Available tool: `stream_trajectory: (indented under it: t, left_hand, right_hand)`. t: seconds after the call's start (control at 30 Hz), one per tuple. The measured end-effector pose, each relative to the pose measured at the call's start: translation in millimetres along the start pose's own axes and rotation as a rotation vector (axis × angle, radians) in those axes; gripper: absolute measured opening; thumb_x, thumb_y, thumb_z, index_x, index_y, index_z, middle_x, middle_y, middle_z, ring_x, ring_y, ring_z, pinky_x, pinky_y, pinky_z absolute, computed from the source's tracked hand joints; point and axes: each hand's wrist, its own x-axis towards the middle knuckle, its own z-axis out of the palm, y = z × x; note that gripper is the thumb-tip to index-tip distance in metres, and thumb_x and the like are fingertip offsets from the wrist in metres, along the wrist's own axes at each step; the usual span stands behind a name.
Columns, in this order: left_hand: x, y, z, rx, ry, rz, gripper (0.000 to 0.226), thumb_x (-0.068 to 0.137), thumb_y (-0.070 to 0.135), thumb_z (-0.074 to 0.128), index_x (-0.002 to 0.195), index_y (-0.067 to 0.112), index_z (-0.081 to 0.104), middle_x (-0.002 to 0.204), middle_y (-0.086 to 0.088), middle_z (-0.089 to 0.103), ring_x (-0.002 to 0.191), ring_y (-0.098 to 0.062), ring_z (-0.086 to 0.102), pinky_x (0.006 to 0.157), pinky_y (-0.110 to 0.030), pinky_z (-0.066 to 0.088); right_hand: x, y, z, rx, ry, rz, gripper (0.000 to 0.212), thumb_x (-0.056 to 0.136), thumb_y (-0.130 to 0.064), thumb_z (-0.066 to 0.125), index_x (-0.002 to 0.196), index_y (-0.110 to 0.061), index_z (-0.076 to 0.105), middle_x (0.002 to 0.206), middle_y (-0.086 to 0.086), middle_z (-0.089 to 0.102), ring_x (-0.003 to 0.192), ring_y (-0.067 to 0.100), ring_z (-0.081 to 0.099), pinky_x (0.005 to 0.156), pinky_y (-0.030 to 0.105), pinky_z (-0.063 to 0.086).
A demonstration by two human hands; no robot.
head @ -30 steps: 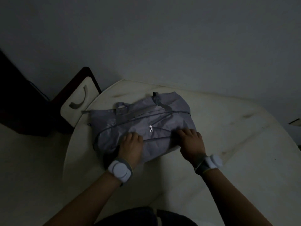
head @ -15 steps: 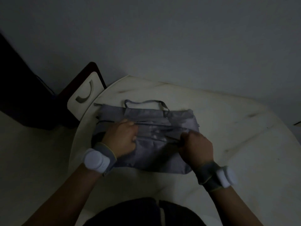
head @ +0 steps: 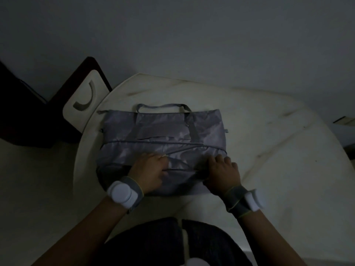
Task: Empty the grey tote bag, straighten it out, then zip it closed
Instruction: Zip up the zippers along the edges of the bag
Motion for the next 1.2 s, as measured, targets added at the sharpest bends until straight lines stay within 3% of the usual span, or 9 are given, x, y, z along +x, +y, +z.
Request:
stream_trajectory:
  t: [0.17, 0.27, 0.37, 0.57, 0.73, 0.83, 0.97, 1.07, 1.2]
  left_hand:
    - [14.5, 4.7, -8.1, 0.017, 0.096, 0.061, 0.021, 0.066, 0.019, 0.071, 0.082, 0.016, 0.057, 0.084, -0.006, 0.059, 0.078, -0.029, 0.056, 0.063, -0.031, 0.038]
    - [35.9, 28.4, 3.7, 0.089, -0.013, 0.172, 0.042, 0.074, 0.037, 0.066, 0.108, 0.015, 0.056, 0.109, -0.006, 0.056, 0.102, -0.028, 0.052, 0.084, -0.038, 0.041]
    - [58.4, 42.6, 21.8, 0.155, -0.178, 0.134, 0.048, 0.081, 0.04, 0.057, 0.121, 0.014, 0.05, 0.123, -0.007, 0.052, 0.114, -0.028, 0.046, 0.095, -0.04, 0.036]
    - [83.0, 20.0, 34.4, 0.22, -0.188, -0.056, 0.044, 0.081, 0.039, 0.062, 0.116, 0.013, 0.055, 0.102, -0.011, 0.069, 0.097, -0.029, 0.06, 0.089, -0.036, 0.039]
    - [90.3, 15.5, 32.5, 0.331, -0.072, -0.104, 0.033, 0.055, 0.029, 0.083, 0.081, 0.017, 0.068, 0.066, -0.006, 0.067, 0.069, -0.028, 0.062, 0.076, -0.037, 0.048]
    - [88.4, 9.5, 38.1, 0.332, -0.037, -0.186, 0.049, 0.051, 0.035, 0.085, 0.092, 0.014, 0.069, 0.084, -0.013, 0.069, 0.082, -0.033, 0.061, 0.08, -0.043, 0.048]
    - [81.9, 13.8, 34.3, 0.334, -0.041, -0.262, 0.062, 0.058, 0.047, 0.08, 0.103, 0.01, 0.06, 0.101, -0.014, 0.062, 0.095, -0.033, 0.053, 0.08, -0.042, 0.043]
    - [74.4, 4.5, 28.1, 0.315, 0.003, -0.326, 0.07, 0.055, 0.052, 0.081, 0.102, 0.007, 0.057, 0.099, -0.015, 0.058, 0.09, -0.033, 0.052, 0.077, -0.042, 0.043]
    - [55.2, -11.2, 29.1, 0.248, -0.006, -0.383, 0.061, 0.055, 0.043, 0.085, 0.094, 0.004, 0.06, 0.087, -0.018, 0.061, 0.079, -0.035, 0.057, 0.069, -0.043, 0.048]
  right_hand:
    - [9.5, 27.5, 10.5, 0.183, 0.072, -0.041, 0.057, 0.082, -0.035, 0.06, 0.136, -0.024, 0.046, 0.141, 0.001, 0.047, 0.129, 0.026, 0.044, 0.101, 0.04, 0.042]
    - [12.3, 13.7, 10.4, 0.272, 0.106, -0.171, 0.041, 0.081, -0.029, 0.06, 0.123, -0.029, 0.06, 0.122, -0.004, 0.064, 0.107, 0.019, 0.062, 0.091, 0.033, 0.05]
    - [17.1, 4.2, 14.5, 0.226, 0.157, -0.172, 0.027, 0.083, -0.031, 0.058, 0.109, -0.03, 0.066, 0.107, -0.005, 0.07, 0.094, 0.021, 0.066, 0.081, 0.031, 0.05]
    - [30.2, 35.3, 24.9, 0.223, 0.177, 0.071, 0.028, 0.088, -0.032, 0.052, 0.115, -0.034, 0.06, 0.109, -0.004, 0.067, 0.095, 0.024, 0.063, 0.07, 0.033, 0.049]
    - [42.0, 54.0, 24.0, 0.332, 0.238, 0.231, 0.015, 0.087, -0.028, 0.053, 0.093, -0.017, 0.061, 0.087, 0.007, 0.066, 0.08, 0.034, 0.064, 0.058, 0.029, 0.039]
    - [48.3, 64.3, 28.8, 0.358, 0.122, 0.327, 0.011, 0.086, -0.025, 0.055, 0.087, -0.014, 0.057, 0.085, 0.01, 0.066, 0.08, 0.036, 0.064, 0.059, 0.032, 0.044]
    - [47.7, 56.5, 19.6, 0.431, 0.201, 0.138, 0.029, 0.076, -0.025, 0.054, 0.103, -0.015, 0.058, 0.097, 0.009, 0.063, 0.088, 0.033, 0.057, 0.065, 0.036, 0.048]
    - [46.7, 37.6, 13.9, 0.455, 0.268, -0.032, 0.046, 0.07, -0.035, 0.054, 0.113, -0.021, 0.059, 0.102, 0.005, 0.063, 0.092, 0.03, 0.055, 0.076, 0.039, 0.049]
    - [61.4, 28.5, 21.7, 0.225, 0.311, -0.032, 0.023, 0.082, -0.035, 0.056, 0.1, -0.022, 0.062, 0.094, 0.004, 0.069, 0.085, 0.032, 0.06, 0.07, 0.036, 0.041]
